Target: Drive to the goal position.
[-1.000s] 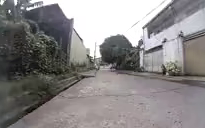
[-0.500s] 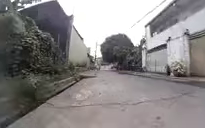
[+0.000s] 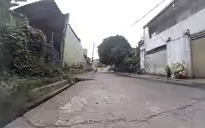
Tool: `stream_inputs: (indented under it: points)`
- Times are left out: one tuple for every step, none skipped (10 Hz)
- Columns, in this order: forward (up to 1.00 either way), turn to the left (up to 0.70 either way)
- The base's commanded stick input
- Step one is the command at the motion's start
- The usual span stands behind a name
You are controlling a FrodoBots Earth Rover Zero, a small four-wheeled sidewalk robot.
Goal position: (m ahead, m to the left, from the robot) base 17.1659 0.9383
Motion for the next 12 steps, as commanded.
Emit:
stream_inputs:
  points:
    - [1.00, 0.00]
    - [1.00, 0.00]
    - [1.00, 0.00]
    - [1.00, 0.00]
    - [1.00, 0.00]
    - [1.00, 0.00]
    - [1.00, 0.00]
    - [1.00, 0.00]
    - [1.00, 0.00]
    - [1.00, 0.00]
    - [1.00, 0.00]
    - [1.00, -0.09]
